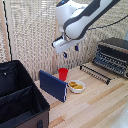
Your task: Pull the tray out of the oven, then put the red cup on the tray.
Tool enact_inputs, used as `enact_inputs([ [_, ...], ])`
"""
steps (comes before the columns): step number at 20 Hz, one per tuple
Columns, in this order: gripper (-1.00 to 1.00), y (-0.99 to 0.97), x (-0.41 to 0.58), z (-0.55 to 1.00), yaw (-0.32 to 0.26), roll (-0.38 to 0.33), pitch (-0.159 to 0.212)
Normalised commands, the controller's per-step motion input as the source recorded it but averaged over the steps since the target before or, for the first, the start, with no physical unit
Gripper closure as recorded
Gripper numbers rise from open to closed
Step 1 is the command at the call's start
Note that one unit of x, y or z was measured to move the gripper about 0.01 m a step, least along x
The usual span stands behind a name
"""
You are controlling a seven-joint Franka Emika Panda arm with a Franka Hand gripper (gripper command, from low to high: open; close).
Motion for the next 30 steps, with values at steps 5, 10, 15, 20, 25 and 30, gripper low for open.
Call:
enact_inputs([
  [5,-1.0,-0.31,0.0,-0.03,0.107,-0.322,-0.063],
  [10,-1.0,-0.32,0.0,-0.07,0.11,-0.32,-0.038],
  [15,-1.0,-0.34,0.06,-0.1,0.095,-0.32,0.017],
  [20,-1.0,-0.36,0.099,-0.04,0.069,-0.3,0.1],
  [25,-1.0,-0.4,0.131,-0.01,0.046,-0.272,0.146],
  [30,-1.0,-0.59,0.172,-0.07,0.068,-0.193,0.088],
])
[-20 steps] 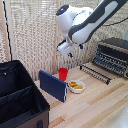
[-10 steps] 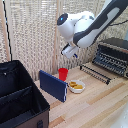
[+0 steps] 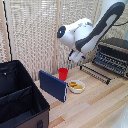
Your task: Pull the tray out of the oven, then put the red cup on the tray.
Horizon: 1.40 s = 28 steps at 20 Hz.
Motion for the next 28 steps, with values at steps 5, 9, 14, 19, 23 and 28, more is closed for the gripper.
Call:
enact_inputs([
  [5,-1.0,-0.66,0.178,-0.05,0.057,-0.175,0.021],
  [9,-1.0,-0.66,0.173,-0.01,0.043,-0.17,0.0],
  [14,-1.0,-0.6,0.126,-0.04,0.057,-0.172,-0.008],
  [19,-1.0,-0.5,0.081,-0.08,0.055,-0.177,-0.04],
  [23,-1.0,-0.45,0.13,-0.17,0.04,-0.165,-0.028],
  [28,-1.0,-0.55,0.058,-0.19,0.042,-0.064,-0.002],
])
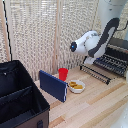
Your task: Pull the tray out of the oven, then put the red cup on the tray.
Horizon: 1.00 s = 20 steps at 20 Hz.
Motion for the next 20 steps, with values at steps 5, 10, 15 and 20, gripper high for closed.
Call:
enact_inputs([
  [5,-1.0,-0.72,0.024,-0.12,0.055,0.037,0.011],
  [10,-1.0,-0.7,0.009,0.1,0.061,0.153,0.006],
  [15,-1.0,-0.59,0.063,0.1,0.044,0.152,0.02],
  [20,1.0,-0.49,0.131,0.02,0.032,0.177,0.068],
])
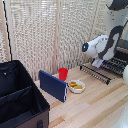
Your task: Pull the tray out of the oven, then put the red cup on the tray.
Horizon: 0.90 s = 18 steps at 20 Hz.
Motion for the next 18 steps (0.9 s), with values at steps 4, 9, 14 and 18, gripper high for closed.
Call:
enact_inputs([
  [4,1.0,-0.21,0.073,0.0,0.01,0.081,0.032],
  [9,1.0,0.0,-0.003,0.0,-0.009,-0.028,-0.001],
  [14,1.0,0.0,-0.008,0.0,-0.03,-0.044,-0.004],
  [18,1.0,0.0,0.0,0.01,-0.03,0.033,0.007],
])
